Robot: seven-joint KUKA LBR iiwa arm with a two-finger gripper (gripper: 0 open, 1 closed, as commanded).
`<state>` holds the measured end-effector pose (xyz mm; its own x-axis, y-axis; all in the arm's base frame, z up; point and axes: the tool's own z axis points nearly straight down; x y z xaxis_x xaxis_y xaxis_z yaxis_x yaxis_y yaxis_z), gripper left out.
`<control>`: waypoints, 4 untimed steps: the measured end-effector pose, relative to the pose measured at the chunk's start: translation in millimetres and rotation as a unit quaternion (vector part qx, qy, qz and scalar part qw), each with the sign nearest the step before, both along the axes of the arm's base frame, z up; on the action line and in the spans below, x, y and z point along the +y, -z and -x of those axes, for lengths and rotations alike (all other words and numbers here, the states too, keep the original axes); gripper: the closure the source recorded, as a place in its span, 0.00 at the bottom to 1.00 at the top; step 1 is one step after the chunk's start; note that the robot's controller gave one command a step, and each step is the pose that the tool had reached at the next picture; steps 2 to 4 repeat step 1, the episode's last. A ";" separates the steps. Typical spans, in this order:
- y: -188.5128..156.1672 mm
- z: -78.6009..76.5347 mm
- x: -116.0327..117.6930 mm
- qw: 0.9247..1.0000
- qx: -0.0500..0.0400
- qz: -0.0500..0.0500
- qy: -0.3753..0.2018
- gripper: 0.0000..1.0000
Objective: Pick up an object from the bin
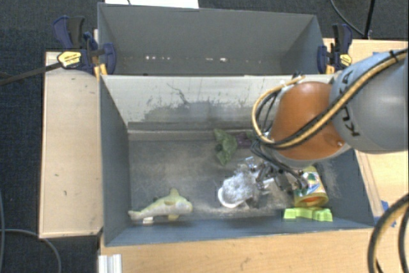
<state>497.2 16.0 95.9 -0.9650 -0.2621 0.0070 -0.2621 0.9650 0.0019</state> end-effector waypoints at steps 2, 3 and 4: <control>-22.8 -1.0 0.2 1.000 -0.002 0.000 0.000 1.00; -22.8 -1.0 0.2 1.000 -0.002 0.000 0.000 1.00; -22.8 -1.0 0.2 1.000 -0.002 0.000 0.000 1.00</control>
Offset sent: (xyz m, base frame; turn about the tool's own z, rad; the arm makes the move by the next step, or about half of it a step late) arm 0.0000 -0.0002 0.0029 0.0000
